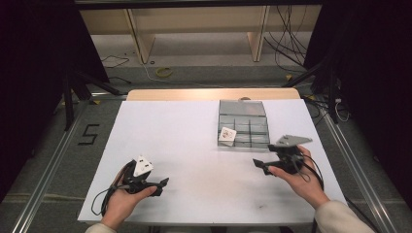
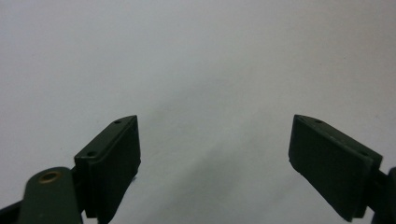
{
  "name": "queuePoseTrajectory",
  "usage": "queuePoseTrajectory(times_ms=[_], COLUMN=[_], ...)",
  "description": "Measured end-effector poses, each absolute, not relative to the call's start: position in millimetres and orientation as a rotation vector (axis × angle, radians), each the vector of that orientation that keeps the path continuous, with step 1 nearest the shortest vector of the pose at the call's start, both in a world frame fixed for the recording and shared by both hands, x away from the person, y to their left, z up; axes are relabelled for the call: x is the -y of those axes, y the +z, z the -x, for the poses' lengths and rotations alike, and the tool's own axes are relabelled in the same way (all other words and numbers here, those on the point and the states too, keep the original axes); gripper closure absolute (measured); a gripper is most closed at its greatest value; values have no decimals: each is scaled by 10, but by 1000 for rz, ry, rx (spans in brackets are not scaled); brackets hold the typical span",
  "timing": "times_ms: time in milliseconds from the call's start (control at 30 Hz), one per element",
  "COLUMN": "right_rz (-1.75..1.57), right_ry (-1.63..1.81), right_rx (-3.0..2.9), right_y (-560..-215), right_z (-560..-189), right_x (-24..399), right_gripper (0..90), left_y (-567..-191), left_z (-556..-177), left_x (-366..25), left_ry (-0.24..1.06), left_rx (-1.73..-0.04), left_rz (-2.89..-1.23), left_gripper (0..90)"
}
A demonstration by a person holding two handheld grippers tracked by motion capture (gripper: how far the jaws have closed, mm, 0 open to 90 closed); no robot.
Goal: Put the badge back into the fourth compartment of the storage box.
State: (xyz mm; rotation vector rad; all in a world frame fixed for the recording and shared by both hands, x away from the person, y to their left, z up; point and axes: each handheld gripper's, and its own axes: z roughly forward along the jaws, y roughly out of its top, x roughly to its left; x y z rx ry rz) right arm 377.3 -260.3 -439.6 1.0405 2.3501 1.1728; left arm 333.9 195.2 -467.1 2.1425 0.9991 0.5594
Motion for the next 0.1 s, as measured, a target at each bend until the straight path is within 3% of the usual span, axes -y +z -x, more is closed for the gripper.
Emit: queuePoseTrajectory(times_ms=[100], right_rz=[-1000], right_ry=[1189], right_rx=[-2355], right_y=[-4452], right_z=[-3607], right_x=[2718], right_gripper=[179], left_y=[-4672], left_z=[-3342], left_x=[-1947], left_ry=[560], left_rx=[-1002], left_rz=[-2138], left_gripper=[163])
